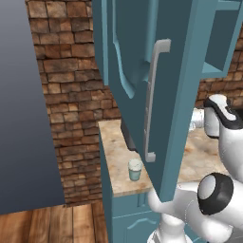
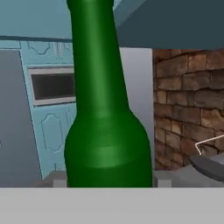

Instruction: Sort all alcoholic drinks to one cabinet, and non-alcoholic drinks to the other.

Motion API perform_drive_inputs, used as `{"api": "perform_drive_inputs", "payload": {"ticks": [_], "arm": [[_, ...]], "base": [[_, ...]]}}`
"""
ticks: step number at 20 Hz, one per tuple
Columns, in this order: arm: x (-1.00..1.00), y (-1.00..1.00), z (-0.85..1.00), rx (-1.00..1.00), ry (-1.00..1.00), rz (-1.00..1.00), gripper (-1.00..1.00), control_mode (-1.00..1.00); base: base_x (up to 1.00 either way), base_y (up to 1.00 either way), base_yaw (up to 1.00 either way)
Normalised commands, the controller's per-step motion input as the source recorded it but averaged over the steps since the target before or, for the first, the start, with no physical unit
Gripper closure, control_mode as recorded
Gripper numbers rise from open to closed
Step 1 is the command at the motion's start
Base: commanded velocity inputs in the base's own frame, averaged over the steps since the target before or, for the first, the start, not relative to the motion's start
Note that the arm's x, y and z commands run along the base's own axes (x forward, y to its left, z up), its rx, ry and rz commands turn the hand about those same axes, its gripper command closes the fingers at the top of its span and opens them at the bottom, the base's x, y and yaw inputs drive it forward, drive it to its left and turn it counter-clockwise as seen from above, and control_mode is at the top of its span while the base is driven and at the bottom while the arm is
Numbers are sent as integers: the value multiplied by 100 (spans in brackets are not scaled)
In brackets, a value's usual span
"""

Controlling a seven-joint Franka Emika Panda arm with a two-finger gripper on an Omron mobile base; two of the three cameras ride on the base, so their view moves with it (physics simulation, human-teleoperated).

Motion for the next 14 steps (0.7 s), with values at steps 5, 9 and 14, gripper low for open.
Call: {"api": "perform_drive_inputs", "payload": {"ticks": [5, 9, 14], "arm": [[-6, 0, 57, 0, 0, -12, 100, -100], [-18, 0, 51, 1, 0, -7, 100, -100], [-4, 0, 41, 0, 0, -23, 100, -100]], "base": [[0, 0, 0], [0, 0, 0], [0, 0, 0]]}}
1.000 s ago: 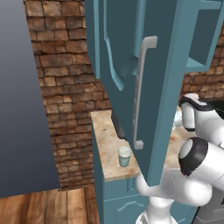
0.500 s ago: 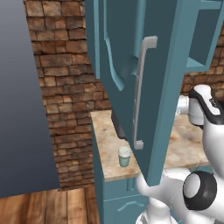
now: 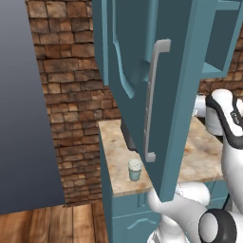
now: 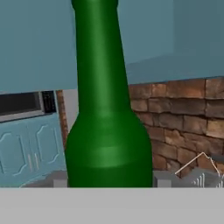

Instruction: Sort all alcoholic drinks to one cabinet, and non-alcoholic drinks to the other.

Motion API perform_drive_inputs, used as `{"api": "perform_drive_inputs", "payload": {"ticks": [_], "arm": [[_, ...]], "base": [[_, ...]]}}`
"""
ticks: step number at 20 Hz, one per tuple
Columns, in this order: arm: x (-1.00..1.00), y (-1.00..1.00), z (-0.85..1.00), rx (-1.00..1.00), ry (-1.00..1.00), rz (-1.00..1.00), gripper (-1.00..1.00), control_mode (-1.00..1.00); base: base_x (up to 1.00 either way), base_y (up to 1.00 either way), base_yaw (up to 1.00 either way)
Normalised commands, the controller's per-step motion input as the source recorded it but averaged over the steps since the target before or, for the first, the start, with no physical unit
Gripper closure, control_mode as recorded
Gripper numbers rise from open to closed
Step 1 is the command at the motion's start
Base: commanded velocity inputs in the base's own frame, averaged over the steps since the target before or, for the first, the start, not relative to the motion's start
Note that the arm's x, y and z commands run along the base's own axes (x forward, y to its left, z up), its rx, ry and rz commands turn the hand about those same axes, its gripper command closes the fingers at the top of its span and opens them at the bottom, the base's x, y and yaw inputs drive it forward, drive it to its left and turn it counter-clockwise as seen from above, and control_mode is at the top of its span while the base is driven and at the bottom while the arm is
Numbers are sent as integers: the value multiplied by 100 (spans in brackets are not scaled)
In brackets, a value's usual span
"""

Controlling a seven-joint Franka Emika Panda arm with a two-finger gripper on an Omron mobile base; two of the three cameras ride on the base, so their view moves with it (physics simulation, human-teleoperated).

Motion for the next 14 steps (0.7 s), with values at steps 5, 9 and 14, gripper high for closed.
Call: {"api": "perform_drive_inputs", "payload": {"ticks": [5, 9, 14], "arm": [[-1, 0, 10, 0, 7, -37, 100, -100], [-11, -1, 72, 0, 3, -43, 100, -100], [-2, 0, 100, 0, 0, -27, 100, -100]], "base": [[0, 0, 0], [0, 0, 0], [0, 0, 0]]}}
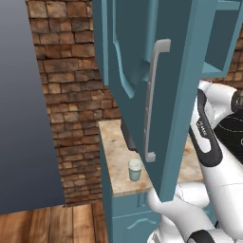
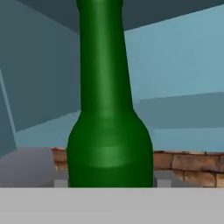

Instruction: Sort all alcoholic drinks to one cabinet, and non-alcoholic drinks to the other.

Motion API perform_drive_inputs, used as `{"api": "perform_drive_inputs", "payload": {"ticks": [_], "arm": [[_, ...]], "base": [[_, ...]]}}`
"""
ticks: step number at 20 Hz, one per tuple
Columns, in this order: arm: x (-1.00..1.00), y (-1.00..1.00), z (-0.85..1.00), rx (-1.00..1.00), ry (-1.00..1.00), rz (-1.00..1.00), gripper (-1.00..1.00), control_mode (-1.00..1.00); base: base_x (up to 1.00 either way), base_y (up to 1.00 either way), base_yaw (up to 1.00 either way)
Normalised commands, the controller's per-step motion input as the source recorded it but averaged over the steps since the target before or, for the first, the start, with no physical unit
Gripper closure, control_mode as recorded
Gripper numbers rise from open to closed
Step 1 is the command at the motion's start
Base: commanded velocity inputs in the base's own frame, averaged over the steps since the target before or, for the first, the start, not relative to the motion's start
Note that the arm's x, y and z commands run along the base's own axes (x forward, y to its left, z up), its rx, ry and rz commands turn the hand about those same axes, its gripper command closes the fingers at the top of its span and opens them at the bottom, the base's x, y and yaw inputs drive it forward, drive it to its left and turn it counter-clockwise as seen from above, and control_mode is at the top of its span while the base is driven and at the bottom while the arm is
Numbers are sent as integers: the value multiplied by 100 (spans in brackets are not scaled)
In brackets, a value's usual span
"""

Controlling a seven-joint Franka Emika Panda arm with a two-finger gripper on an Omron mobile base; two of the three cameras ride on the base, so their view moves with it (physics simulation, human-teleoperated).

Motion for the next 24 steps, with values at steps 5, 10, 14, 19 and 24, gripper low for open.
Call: {"api": "perform_drive_inputs", "payload": {"ticks": [5, 10, 14, 19, 24], "arm": [[0, -14, 78, 0, -1, -4, 100, -100], [1, -32, 58, -1, -1, 0, 100, -100], [15, -3, 28, -9, -6, 0, 100, -100], [41, 5, 0, -19, -17, -5, 100, -100], [70, 0, -22, -6, -5, -9, 100, -100]], "base": [[0, 0, 0], [0, 0, 0], [0, 0, 0], [0, 0, 0], [0, 0, 0]]}}
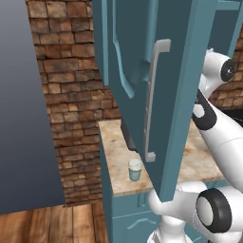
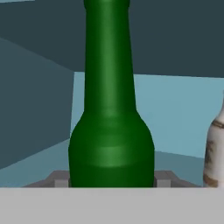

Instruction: Sort all alcoholic drinks to one cabinet, and non-alcoholic drinks to the other.

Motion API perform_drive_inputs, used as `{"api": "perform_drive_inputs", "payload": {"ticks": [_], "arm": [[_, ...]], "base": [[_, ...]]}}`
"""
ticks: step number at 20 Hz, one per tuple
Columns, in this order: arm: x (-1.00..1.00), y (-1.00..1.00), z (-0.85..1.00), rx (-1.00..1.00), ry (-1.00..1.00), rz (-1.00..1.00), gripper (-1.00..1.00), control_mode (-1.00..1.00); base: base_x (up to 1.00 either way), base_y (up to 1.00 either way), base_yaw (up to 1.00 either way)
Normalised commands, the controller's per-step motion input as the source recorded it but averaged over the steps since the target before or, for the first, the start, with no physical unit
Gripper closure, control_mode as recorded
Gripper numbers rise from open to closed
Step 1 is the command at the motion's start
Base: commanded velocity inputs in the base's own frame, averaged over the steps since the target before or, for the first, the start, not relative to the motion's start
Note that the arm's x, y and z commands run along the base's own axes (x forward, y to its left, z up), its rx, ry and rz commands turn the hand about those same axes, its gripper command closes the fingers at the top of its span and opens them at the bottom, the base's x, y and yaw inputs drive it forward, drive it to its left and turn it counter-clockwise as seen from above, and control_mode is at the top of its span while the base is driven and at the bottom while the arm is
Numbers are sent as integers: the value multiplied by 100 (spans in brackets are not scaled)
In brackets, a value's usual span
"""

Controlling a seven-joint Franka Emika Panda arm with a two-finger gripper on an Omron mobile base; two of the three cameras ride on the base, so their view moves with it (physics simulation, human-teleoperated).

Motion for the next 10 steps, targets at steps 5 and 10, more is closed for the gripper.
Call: {"api": "perform_drive_inputs", "payload": {"ticks": [5, 10], "arm": [[79, 0, -7, 0, 0, -11, 100, -100], [74, 0, -7, 0, 1, -10, 100, -100]], "base": [[0, 0, 0], [0, 0, 0]]}}
